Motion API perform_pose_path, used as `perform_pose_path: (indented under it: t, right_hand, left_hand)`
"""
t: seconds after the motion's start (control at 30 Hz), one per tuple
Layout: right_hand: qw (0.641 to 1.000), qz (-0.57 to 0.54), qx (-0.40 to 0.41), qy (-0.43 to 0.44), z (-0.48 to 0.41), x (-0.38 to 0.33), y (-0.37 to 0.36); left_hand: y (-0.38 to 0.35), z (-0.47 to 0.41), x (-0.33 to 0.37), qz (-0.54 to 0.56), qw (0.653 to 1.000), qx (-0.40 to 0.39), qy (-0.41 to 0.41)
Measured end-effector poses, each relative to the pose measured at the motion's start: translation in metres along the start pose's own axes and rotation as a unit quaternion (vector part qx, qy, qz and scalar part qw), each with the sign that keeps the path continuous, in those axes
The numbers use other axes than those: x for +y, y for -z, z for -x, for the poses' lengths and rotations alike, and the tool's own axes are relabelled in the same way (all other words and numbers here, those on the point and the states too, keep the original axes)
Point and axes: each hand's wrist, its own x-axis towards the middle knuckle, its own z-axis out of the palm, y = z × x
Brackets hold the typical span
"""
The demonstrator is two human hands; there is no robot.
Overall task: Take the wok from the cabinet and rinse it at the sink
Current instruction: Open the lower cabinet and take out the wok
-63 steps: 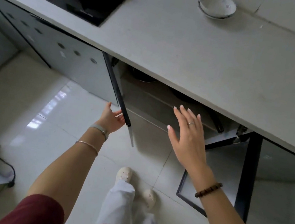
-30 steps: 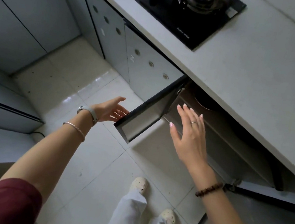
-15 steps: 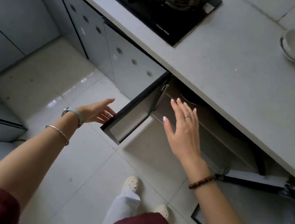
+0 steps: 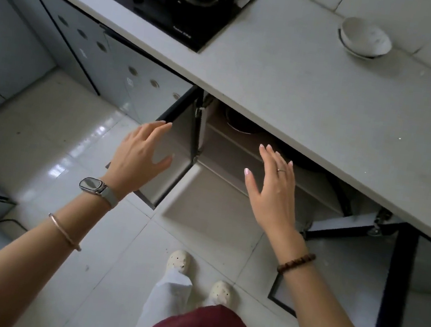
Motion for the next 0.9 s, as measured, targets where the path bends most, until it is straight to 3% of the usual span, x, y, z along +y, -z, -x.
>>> perform_pose_path:
  t: [0.47, 0.9]
  right_hand:
    - [0.988, -0.016, 0.058, -0.145, 0.105, 0.156, 0.043]
    - [0.975, -0.014, 0.093, -0.201, 0.099, 0.253, -0.052]
  left_hand:
    - [-0.094, 0.016, 0.165, 0.005, 0.996, -0.037, -0.087]
    - [-0.232, -0.02, 0.178, 0.048, 0.993, -0.018, -0.105]
